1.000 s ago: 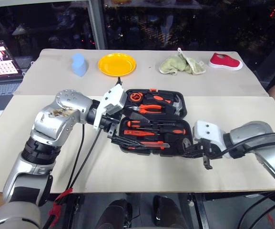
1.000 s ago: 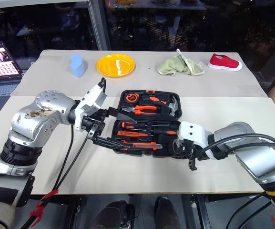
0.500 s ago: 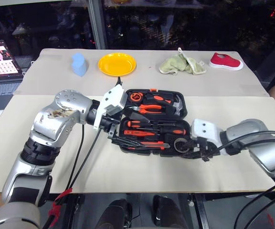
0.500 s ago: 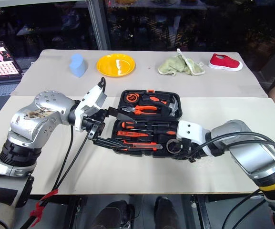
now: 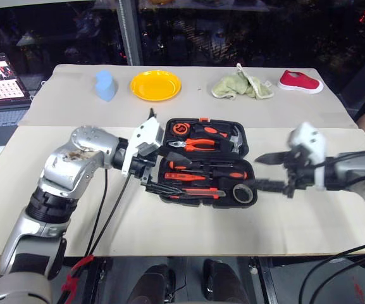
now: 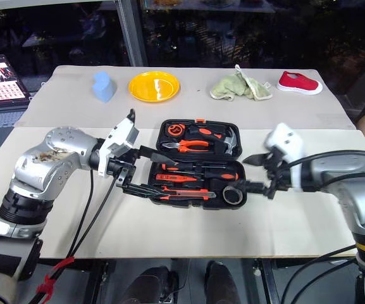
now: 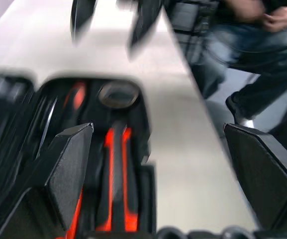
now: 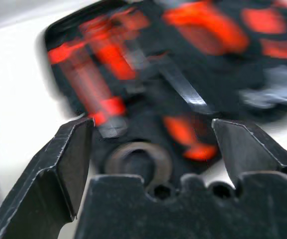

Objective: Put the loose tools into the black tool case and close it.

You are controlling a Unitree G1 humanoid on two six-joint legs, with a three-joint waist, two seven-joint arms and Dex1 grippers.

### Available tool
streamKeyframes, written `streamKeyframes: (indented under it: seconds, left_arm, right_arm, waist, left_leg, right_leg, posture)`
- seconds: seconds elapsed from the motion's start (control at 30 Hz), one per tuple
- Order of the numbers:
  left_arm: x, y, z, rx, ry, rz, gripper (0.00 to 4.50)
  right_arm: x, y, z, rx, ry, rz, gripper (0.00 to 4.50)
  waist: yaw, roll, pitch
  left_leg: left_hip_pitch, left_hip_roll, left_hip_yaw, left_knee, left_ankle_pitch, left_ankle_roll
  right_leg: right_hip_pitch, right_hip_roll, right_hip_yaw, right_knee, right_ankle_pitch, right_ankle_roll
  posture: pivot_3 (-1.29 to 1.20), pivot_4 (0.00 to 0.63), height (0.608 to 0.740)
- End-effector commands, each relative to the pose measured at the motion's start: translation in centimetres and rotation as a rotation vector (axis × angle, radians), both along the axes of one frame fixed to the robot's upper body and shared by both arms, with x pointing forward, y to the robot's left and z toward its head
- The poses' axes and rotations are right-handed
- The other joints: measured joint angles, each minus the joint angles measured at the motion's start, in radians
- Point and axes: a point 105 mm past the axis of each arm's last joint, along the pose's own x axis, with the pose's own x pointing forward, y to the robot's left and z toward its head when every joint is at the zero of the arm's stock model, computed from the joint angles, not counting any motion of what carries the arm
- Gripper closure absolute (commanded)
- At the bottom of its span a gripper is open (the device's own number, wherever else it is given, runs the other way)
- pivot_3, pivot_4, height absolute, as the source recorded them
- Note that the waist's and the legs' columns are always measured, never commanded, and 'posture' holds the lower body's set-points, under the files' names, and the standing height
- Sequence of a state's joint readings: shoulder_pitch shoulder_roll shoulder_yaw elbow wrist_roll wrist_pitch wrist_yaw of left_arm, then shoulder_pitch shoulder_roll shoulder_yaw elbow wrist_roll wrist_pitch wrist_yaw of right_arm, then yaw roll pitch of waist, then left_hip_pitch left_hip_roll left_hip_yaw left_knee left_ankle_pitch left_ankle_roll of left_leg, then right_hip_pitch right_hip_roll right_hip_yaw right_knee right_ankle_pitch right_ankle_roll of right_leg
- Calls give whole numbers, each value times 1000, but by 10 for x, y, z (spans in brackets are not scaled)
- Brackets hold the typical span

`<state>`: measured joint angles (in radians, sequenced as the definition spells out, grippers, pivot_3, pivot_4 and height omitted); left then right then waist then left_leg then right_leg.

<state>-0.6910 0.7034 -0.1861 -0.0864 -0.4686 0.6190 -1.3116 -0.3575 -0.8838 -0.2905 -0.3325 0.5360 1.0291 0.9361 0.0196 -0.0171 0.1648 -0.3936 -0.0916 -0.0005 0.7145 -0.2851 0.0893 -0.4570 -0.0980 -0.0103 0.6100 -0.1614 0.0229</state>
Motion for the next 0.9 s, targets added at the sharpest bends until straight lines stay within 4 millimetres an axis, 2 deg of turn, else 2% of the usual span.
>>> streamKeyframes:
  seconds: [0.03, 0.07, 0.1, 0.17, 0.3, 0.33, 0.37, 0.4, 0.43, 0.63, 0.9]
  left_arm:
    - [32, 32, 1, 2, -67, 247, 521]
    - [39, 41, -4, 15, -68, 302, 807]
    - [42, 48, -9, 27, -67, 338, 1017]
    - [44, 57, -21, 66, -51, 370, 1811]
    - [43, 62, -43, 158, -38, 374, 3196]
    - [45, 64, -46, 171, -38, 389, 3693]
    - [48, 64, -48, 177, -37, 408, 4103]
    - [51, 64, -50, 184, -37, 423, 4103]
    - [52, 64, -53, 195, -46, 429, 4321]
    - [52, 49, -61, 190, -48, 416, 4321]
    - [49, 30, -67, 178, -51, 369, 4321]
  right_arm:
    - [1, -31, 4, 74, -61, -209, 1104]
    - [2, -36, 0, 79, -67, -249, 1593]
    - [2, -40, -3, 83, -73, -281, 1776]
    - [4, -47, -13, 90, -74, -334, 2483]
    - [7, -49, -35, 35, -68, -350, 3886]
    - [8, -47, -40, 24, -67, -342, 4316]
    - [10, -44, -44, 19, -65, -332, 4500]
    - [13, -41, -48, 14, -64, -322, 4500]
    - [16, -39, -51, 1, -66, -311, 4500]
    - [32, -22, -66, -78, -48, -224, 4500]
    - [49, -7, -65, -74, -60, -171, 4500]
  waist:
    - [2, 0, 0]
    - [2, 0, 0]
    - [1, 0, 0]
    - [-6, 0, 0]
    - [-7, 0, 0]
    - [-7, 0, 0]
    - [-7, 0, 0]
    - [-7, 0, 0]
    - [-7, 0, 0]
    - [-9, 0, 0]
    - [-6, 0, 0]
  left_leg:
    - [0, 0, 0, 0, 0, 0]
    - [0, 0, 0, 0, 0, 0]
    - [0, 0, 1, 0, 0, 0]
    - [1, 0, 1, -1, 0, 0]
    - [1, 0, 2, -1, 0, 0]
    - [1, 0, 2, -1, 0, 0]
    - [1, 0, 2, -1, 0, 0]
    - [1, 0, 2, -1, 0, 0]
    - [1, 0, 2, -1, 0, -1]
    - [3, 0, 3, -1, 0, -1]
    - [2, 0, 3, -1, 0, 0]
  right_leg:
    - [0, 0, 0, 0, 0, 0]
    - [0, 0, 0, 1, 0, 0]
    - [0, 0, 0, 1, 0, 0]
    - [0, 1, 0, 1, 0, 0]
    - [0, 2, 0, 1, 0, 0]
    - [0, 2, 0, 1, 0, 0]
    - [0, 2, 0, 1, 0, 0]
    - [0, 2, 0, 1, 0, 0]
    - [0, 2, 0, 1, 0, 0]
    - [0, 2, 0, 1, 0, 0]
    - [0, 2, 0, 1, 0, 0]
  posture:
    - [0, 150, 740]
    - [0, 150, 740]
    - [0, 150, 740]
    - [0, 150, 740]
    - [0, 150, 740]
    - [0, 150, 740]
    - [0, 150, 740]
    - [0, 150, 740]
    - [0, 150, 740]
    - [0, 150, 740]
    - [0, 150, 740]
